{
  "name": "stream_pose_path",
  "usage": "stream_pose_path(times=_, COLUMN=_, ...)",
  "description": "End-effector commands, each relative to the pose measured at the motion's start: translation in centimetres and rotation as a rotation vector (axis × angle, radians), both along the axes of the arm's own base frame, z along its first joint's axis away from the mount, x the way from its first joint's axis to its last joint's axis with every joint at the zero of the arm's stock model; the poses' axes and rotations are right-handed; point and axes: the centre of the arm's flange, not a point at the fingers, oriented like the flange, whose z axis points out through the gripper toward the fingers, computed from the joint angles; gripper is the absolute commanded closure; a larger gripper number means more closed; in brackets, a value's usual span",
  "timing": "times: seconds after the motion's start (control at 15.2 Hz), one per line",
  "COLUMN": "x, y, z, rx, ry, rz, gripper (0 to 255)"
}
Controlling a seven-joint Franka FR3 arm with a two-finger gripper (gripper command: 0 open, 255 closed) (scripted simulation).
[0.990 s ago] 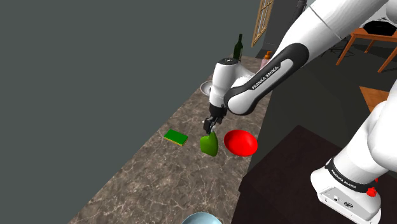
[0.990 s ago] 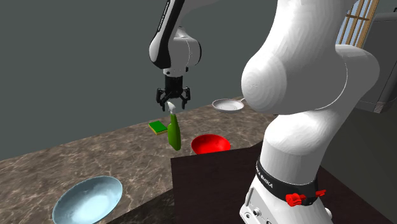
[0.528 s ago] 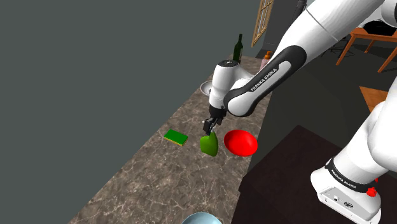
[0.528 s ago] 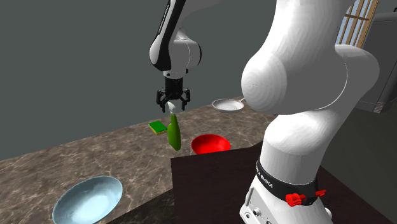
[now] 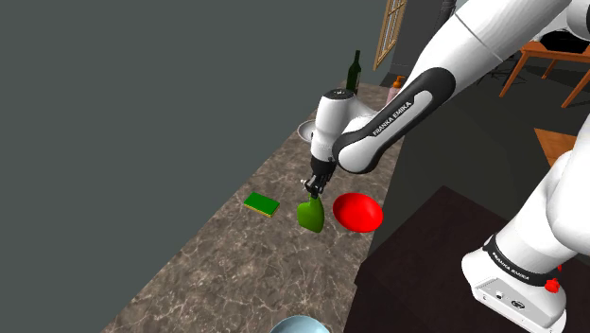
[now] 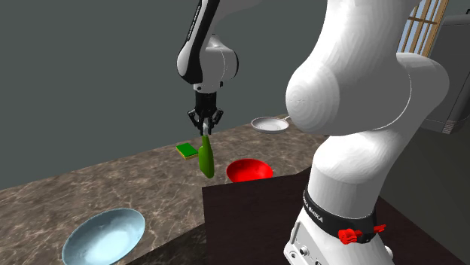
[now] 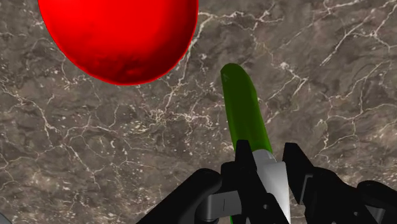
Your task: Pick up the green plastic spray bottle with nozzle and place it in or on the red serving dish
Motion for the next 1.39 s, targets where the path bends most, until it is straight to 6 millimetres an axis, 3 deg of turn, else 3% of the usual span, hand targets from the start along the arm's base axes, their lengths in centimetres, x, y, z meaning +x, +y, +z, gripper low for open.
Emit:
stream_pose_path(times=0.0, x=0.0, y=0.0, z=0.0, rx=0.000, ry=0.000, rz=0.000, gripper=255)
stream_pose_path(times=0.13, x=0.0, y=0.0, z=0.0, rx=0.000, ry=0.000, rz=0.000, gripper=255)
stream_pose_path(times=1.32, x=0.0, y=0.0, z=9.5, rx=0.000, ry=0.000, rz=0.000, gripper=255)
